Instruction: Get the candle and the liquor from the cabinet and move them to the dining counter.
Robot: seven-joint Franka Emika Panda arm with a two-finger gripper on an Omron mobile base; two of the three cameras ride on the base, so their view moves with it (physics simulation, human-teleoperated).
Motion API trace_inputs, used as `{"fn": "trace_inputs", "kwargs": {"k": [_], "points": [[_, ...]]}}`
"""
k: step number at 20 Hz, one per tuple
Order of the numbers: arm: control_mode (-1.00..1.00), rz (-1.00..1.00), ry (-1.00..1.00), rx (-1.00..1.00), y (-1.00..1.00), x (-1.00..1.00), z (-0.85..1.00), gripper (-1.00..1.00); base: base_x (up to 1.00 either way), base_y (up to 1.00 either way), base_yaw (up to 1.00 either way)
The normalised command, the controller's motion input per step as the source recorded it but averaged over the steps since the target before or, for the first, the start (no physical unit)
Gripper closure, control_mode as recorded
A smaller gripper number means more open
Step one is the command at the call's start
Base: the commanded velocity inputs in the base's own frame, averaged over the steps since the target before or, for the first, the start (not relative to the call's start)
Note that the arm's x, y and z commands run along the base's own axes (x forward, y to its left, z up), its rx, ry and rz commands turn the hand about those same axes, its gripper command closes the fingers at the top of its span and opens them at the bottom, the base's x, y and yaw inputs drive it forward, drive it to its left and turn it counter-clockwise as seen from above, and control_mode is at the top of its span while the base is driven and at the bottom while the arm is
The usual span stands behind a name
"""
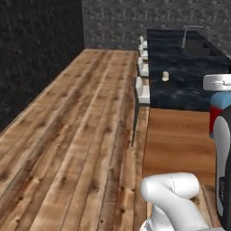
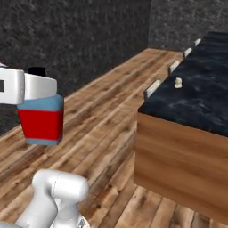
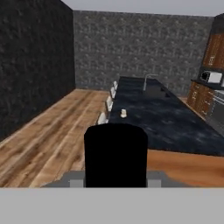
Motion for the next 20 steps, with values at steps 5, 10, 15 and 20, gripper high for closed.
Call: {"fn": "trace_inputs", "kwargs": {"k": [5, 10, 15, 20], "points": [[1.00, 0.00, 0.00, 0.00, 0.00, 0.00, 0.00, 1.00, 0.62, 1.00, -0.56], [1.00, 0.00, 0.00, 0.00, 0.00, 0.00, 0.00, 1.00, 0.66, 1.00, -0.58], [1.00, 0.00, 0.00, 0.00, 0.00, 0.00, 0.00, 1.00, 0.69, 1.00, -0.56], [1.00, 0.00, 0.00, 0.00, 0.00, 0.00, 0.00, 1.00, 0.79, 1.00, -0.52]]}}
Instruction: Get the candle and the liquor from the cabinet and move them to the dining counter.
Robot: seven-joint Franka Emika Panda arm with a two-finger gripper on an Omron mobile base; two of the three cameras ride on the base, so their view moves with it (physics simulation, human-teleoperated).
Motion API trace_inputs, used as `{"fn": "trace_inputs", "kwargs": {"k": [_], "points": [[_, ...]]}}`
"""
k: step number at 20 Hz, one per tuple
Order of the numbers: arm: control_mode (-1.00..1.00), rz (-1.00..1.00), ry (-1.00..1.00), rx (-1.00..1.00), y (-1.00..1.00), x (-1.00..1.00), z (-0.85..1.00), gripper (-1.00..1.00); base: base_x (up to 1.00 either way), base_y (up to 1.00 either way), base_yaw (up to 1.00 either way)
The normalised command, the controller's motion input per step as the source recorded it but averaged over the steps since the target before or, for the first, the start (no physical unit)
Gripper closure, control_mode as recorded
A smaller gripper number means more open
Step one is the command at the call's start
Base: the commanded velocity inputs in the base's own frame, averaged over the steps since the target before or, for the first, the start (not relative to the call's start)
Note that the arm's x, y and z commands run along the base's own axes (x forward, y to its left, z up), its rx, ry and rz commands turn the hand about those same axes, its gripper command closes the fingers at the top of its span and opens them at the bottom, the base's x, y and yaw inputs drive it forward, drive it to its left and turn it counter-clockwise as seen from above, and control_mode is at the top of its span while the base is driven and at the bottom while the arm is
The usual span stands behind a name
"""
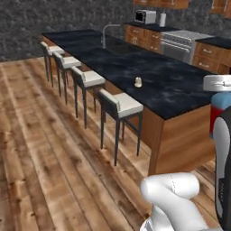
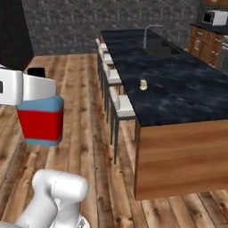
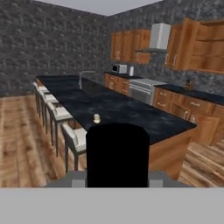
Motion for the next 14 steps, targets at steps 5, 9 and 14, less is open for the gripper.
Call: {"fn": "trace_inputs", "kwargs": {"k": [5, 9, 14], "points": [[1.00, 0.00, 0.00, 0.00, 0.00, 0.00, 0.00, 1.00, 0.96, 1.00, -0.49], [1.00, 0.00, 0.00, 0.00, 0.00, 0.00, 0.00, 1.00, 0.93, 1.00, -0.50], [1.00, 0.00, 0.00, 0.00, 0.00, 0.00, 0.00, 1.00, 0.62, 0.93, -0.52]]}}
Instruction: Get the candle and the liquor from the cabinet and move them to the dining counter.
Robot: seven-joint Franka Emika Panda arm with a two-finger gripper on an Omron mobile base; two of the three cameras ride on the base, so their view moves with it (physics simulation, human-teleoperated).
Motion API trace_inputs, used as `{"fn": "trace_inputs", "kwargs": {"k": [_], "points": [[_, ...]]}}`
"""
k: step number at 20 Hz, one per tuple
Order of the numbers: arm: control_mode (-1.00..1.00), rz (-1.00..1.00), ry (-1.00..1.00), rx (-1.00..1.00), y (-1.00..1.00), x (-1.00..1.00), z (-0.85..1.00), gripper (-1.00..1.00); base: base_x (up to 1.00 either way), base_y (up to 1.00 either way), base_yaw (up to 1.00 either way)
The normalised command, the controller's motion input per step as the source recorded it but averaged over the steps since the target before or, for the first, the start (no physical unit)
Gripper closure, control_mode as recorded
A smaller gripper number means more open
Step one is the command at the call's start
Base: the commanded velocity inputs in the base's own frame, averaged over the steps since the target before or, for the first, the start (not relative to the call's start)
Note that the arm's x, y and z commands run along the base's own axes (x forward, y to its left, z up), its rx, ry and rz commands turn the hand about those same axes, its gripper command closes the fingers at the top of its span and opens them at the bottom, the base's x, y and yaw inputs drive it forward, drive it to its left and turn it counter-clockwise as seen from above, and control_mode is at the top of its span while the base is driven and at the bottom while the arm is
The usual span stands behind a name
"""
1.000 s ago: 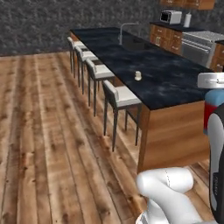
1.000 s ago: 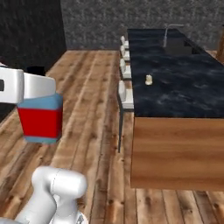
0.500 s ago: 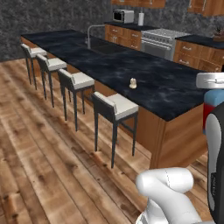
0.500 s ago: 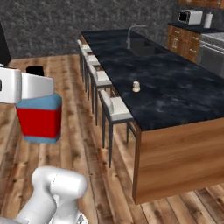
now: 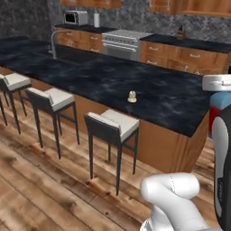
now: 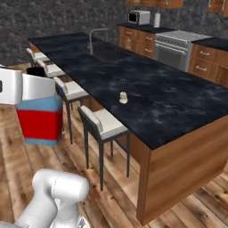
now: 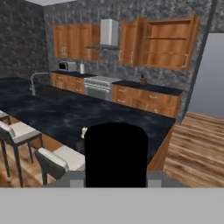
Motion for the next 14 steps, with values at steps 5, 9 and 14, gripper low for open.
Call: {"fn": "trace_inputs", "kwargs": {"k": [5, 9, 14], "points": [[1.00, 0.00, 0.00, 0.00, 0.00, 0.00, 0.00, 1.00, 0.45, 0.71, -0.56], [1.00, 0.00, 0.00, 0.00, 0.00, 0.00, 0.00, 1.00, 0.35, 0.61, -0.58], [1.00, 0.00, 0.00, 0.00, 0.00, 0.00, 0.00, 1.00, 0.23, 0.63, -0.39]]}}
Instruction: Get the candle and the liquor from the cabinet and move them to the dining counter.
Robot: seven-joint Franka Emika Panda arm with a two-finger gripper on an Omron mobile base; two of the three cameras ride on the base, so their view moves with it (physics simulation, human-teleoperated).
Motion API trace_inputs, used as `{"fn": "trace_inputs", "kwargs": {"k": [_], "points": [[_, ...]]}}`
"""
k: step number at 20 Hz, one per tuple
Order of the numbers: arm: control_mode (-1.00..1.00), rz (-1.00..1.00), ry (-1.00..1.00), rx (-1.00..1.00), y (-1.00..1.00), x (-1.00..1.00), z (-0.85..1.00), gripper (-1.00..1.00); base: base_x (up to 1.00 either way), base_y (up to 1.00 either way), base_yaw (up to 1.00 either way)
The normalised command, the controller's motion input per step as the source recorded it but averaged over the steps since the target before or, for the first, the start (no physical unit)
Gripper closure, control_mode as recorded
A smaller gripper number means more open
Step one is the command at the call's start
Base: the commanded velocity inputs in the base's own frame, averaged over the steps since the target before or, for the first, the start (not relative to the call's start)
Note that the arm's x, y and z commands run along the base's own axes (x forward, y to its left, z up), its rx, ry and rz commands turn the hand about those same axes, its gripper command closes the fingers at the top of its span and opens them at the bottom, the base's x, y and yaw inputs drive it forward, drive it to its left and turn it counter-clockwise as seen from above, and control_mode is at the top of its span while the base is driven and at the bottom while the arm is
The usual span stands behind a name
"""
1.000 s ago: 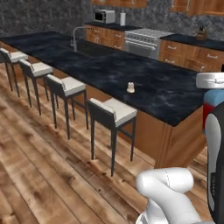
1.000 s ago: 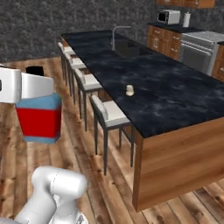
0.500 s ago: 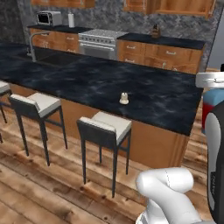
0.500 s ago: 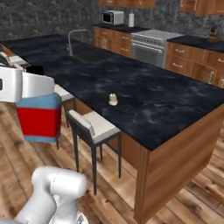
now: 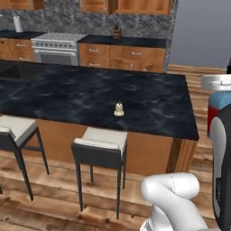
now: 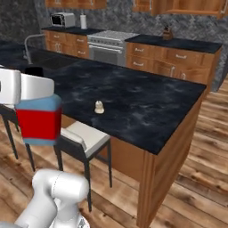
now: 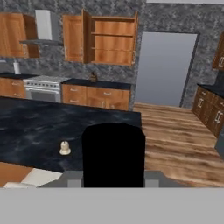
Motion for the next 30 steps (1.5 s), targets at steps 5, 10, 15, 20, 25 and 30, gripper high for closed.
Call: {"fn": "trace_inputs", "kwargs": {"k": [5, 10, 15, 20, 25, 30], "points": [[1.00, 0.00, 0.00, 0.00, 0.00, 0.00, 0.00, 1.00, 0.24, 0.64, -0.31], [1.00, 0.00, 0.00, 0.00, 0.00, 0.00, 0.00, 1.00, 0.39, 0.43, -0.38], [1.00, 0.00, 0.00, 0.00, 0.00, 0.00, 0.00, 1.00, 0.19, 0.42, -0.45], [1.00, 0.00, 0.00, 0.00, 0.00, 0.00, 0.00, 1.00, 0.19, 0.39, -0.40], [1.00, 0.00, 0.00, 0.00, 0.00, 0.00, 0.00, 1.00, 0.07, 0.56, -0.34], [1.00, 0.00, 0.00, 0.00, 0.00, 0.00, 0.00, 1.00, 0.10, 0.68, -0.09]]}}
